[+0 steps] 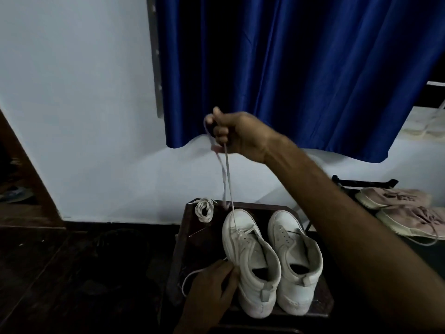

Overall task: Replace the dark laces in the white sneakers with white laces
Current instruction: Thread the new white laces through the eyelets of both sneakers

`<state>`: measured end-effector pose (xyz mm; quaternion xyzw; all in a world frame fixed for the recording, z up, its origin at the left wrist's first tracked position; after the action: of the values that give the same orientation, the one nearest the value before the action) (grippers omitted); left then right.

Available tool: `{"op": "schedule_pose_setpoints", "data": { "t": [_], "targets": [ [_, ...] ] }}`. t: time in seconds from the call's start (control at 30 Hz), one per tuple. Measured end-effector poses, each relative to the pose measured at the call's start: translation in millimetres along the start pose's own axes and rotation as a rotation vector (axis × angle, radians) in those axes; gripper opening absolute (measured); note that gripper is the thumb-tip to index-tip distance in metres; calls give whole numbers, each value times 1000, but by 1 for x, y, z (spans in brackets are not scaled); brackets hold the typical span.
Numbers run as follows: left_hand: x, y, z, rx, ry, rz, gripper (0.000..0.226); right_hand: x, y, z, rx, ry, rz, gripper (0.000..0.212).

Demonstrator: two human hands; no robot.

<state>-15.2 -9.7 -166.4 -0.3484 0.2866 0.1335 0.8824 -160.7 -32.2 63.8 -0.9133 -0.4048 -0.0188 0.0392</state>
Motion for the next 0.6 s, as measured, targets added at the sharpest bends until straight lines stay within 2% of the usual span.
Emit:
{"op": "schedule_pose_setpoints", "data": {
  "t": [0.1,0.17,0.27,0.33,0.4,0.47,0.5,0.6],
  "targets": [
    [-1,-1,-4,-65,-2,-51,15,4,0,-34,-178,-69,6,26],
    [-5,-14,-6,-171,-17,-19,13,8,-5,-51,-138,-131,52,26],
    [-31,-61,-9,-99,-141,200,19,12,-5,-43,52,-133,105,29],
    [-55,-83,-31,276,-408,332,41,19,3,-21,224,-91,94,30],
    [-83,-68,-51,816,-689,281,64,31,15,4,359,-58,52,30],
    [-113,-60,-53,1235,-851,189,75,40,23,28,417,-35,17,28],
    [-126,-66,-51,1356,-880,175,75,43,26,39,429,-28,3,27],
    [-156,-87,-45,1373,-869,116,61,45,27,68,406,-7,-34,28]
  ]
}}
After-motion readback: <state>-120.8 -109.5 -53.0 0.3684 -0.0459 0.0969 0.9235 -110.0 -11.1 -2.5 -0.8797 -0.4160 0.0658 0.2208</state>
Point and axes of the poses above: each hand's wrist, its own x-axis away from the middle knuckle, its own y-axis out of the palm, z = x × y, the point moved 10 cm from there along -x, towards the middle knuckle, and after that the axes turned 2 degrees about y, right-handed, at the moved point
